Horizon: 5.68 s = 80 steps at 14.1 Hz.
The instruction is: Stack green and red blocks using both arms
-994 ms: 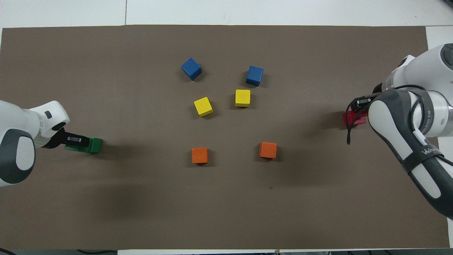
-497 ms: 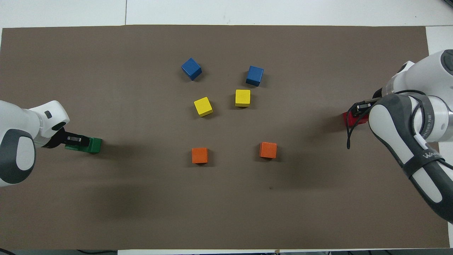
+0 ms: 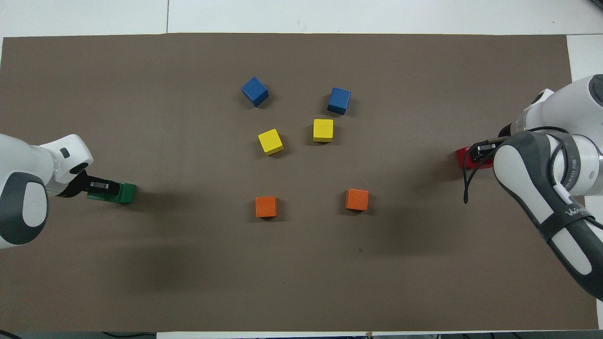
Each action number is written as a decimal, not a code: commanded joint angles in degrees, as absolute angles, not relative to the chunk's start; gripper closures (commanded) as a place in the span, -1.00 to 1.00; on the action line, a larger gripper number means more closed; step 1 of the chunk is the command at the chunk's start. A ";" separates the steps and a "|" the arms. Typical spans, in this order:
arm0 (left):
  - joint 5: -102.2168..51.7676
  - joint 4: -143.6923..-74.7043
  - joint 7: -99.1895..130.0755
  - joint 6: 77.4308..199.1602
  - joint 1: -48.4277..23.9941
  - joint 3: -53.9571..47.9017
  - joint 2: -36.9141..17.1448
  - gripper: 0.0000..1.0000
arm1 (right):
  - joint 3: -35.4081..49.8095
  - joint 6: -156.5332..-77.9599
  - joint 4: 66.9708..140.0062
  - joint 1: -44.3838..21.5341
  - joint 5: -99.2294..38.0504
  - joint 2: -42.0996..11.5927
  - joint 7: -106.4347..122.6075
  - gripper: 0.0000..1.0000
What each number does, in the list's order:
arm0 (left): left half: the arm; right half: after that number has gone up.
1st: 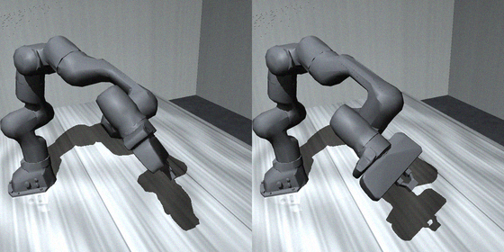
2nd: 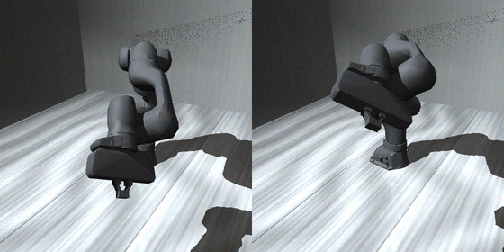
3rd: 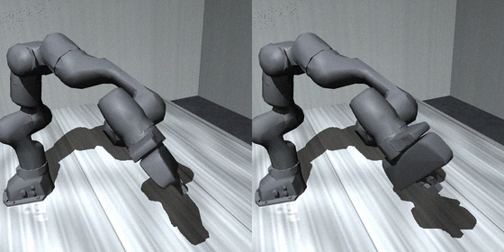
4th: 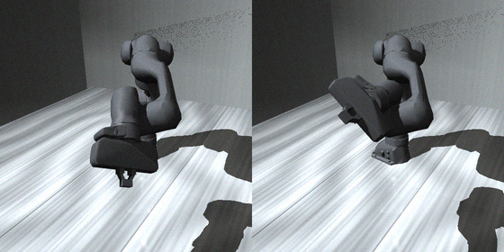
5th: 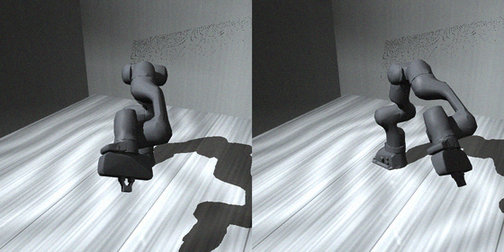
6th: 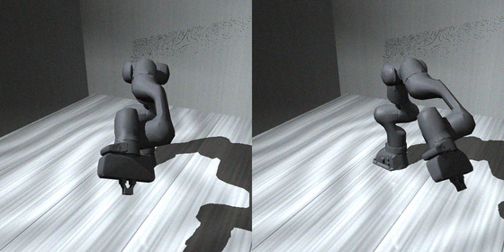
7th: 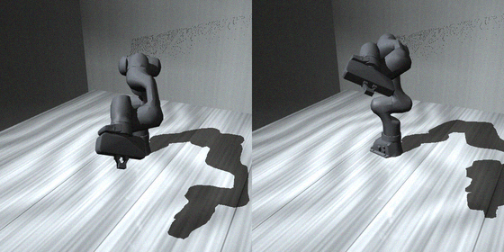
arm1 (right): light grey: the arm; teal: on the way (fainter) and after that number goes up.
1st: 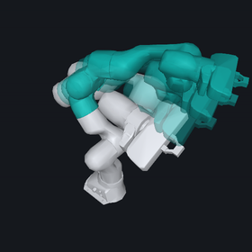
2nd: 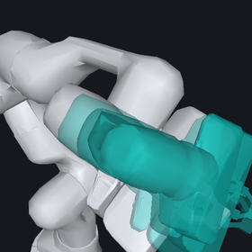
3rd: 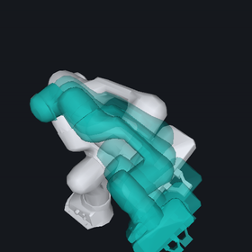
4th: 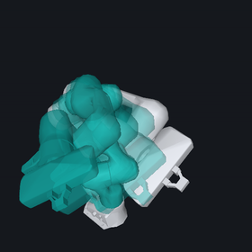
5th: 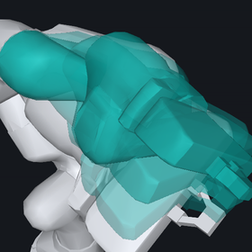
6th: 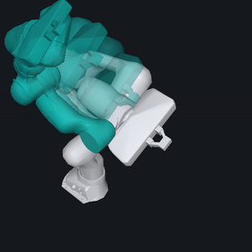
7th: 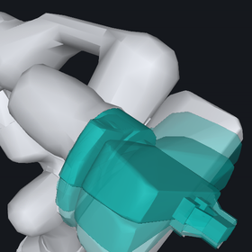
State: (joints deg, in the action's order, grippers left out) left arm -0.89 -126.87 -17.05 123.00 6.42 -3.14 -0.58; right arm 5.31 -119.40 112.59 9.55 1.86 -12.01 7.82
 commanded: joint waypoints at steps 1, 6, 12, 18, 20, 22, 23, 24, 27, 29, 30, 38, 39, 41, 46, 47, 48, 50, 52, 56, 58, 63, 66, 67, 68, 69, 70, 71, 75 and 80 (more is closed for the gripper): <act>-1.76 -128.50 -17.58 124.63 6.50 -3.08 0.53 1.00 | 5.98 -121.20 114.52 10.55 0.88 -10.37 7.91 1.00; -1.76 -128.50 -17.67 124.63 6.77 -3.08 0.53 -1.00 | 5.98 -122.78 114.61 10.02 0.88 -10.89 7.47 1.00; -1.76 -127.79 -17.49 124.45 6.59 -3.08 0.35 -1.00 | 5.98 -122.96 114.61 10.02 0.88 -11.07 7.47 1.00; -1.67 -121.39 -13.80 118.67 6.15 -3.08 0.44 -1.00 | 5.98 -123.31 114.61 9.67 0.88 -11.07 7.47 1.00; -1.67 -118.32 -13.71 114.72 6.15 -3.08 0.70 -1.00 | 5.98 -123.40 114.61 9.67 0.88 -11.07 7.99 1.00; -1.67 -114.54 -13.62 109.80 6.24 -3.08 1.58 -1.00 | 5.98 -123.40 114.61 9.67 0.97 -11.07 8.35 1.00; -1.67 -112.26 -13.45 106.38 6.15 -3.16 2.19 -1.00 | 5.98 -123.40 114.61 9.67 0.97 -11.07 9.13 1.00; -1.58 -109.97 -12.93 102.78 6.15 -3.25 2.72 -1.00 | 5.98 -123.40 114.61 9.67 0.97 -11.07 9.75 1.00; -1.58 -104.52 -12.13 93.63 6.15 -3.16 4.30 -1.00 | 5.89 -123.49 114.61 9.67 0.97 -11.07 10.46 1.00; -1.49 -101.52 -10.56 88.52 6.24 -3.16 4.39 -1.00 | 5.89 -123.57 114.61 9.75 0.97 -11.16 10.55 1.00; -1.49 -100.64 -9.50 87.46 6.24 -3.16 4.74 -1.00 | 5.89 -124.36 114.87 9.76 1.05 -11.08 11.24 1.00; -1.76 -95.03 -6.50 86.75 5.98 -3.08 1.61 -1.00 | 5.89 -125.60 116.10 9.76 1.05 -10.90 11.87 1.00; -1.67 -92.31 -6.42 86.05 5.28 -2.99 -0.16 -1.00 | 5.89 -125.51 116.10 9.67 0.97 -10.90 11.60 0.83; -1.67 -89.22 -6.42 86.57 4.49 -2.99 -3.24 -1.00 | 5.89 -125.42 116.10 9.75 0.97 -10.90 11.34 -0.99; -1.14 -90.96 -0.89 86.92 1.41 -2.90 -1.67 -1.00 | 5.89 -124.63 115.58 9.76 1.05 -10.99 11.25 -1.00; -1.14 -91.14 -1.14 87.01 1.32 -2.90 -1.67 -1.00 | 5.89 -124.37 115.05 9.84 0.97 -10.99 11.25 -1.00; -1.06 -91.32 -1.66 87.01 1.58 -2.90 -1.50 -1.00 | 5.98 -124.19 114.79 9.67 0.97 -10.20 11.08 -1.00; -1.05 -93.07 -1.23 86.93 1.32 -2.90 -0.44 -1.00 | 6.33 -120.00 111.20 8.10 0.97 -8.53 9.15 -1.00; -1.05 -93.25 -1.14 87.45 1.23 -2.90 -0.44 -1.00 | 6.42 -115.43 107.77 7.30 1.05 -6.43 9.14 -1.00; -1.05 -92.99 -0.79 89.82 1.14 -1.05 -0.35 -1.00 | 6.50 -108.11 105.73 6.42 0.97 -0.45 9.14 -1.00; -1.05 -92.90 -0.62 89.91 1.05 -1.05 -0.35 -1.00 | 6.50 -104.78 105.65 6.42 0.97 1.13 9.05 -1.00; -0.88 -91.67 3.95 89.12 -0.96 -1.76 -0.44 -1.00 | 5.82 -95.37 100.46 3.28 0.79 3.69 8.79 -1.00; -0.88 -90.71 3.96 88.77 -1.84 -1.84 -0.35 -1.00 | -2.37 -93.43 100.37 -4.83 0.79 4.66 6.95 -1.00; -0.88 -90.09 3.96 88.16 -2.54 -1.67 -0.35 -1.00 | -2.37 -93.43 100.37 -4.75 0.79 4.66 6.60 -1.00; -0.88 -89.22 3.96 87.98 -2.72 -1.76 -0.44 -1.00 | -2.37 -93.43 100.28 -4.49 0.79 4.66 6.59 -1.00; -0.97 -89.56 3.96 88.94 -2.72 -1.84 -0.27 -1.00 | -2.37 -93.43 100.28 -4.22 0.79 4.66 6.59 -1.00; -0.97 -90.52 4.04 89.90 -2.99 -2.28 0.43 -1.00 | -2.37 -93.34 99.94 -3.96 0.88 4.40 6.50 -1.00; -0.97 -91.22 3.96 90.17 -2.90 -2.46 0.79 -1.00 | -2.37 -92.82 98.97 -3.69 0.88 4.05 6.59 -1.00; -0.88 -91.41 3.87 89.74 -2.37 -2.72 1.05 -1.00 | -2.37 -89.65 95.63 -2.72 0.97 2.64 6.59 -1.00; -0.97 -92.11 3.96 89.47 -1.93 -2.90 1.32 -1.00 | -2.37 -90.26 94.83 -1.76 1.05 2.28 6.24 -1.00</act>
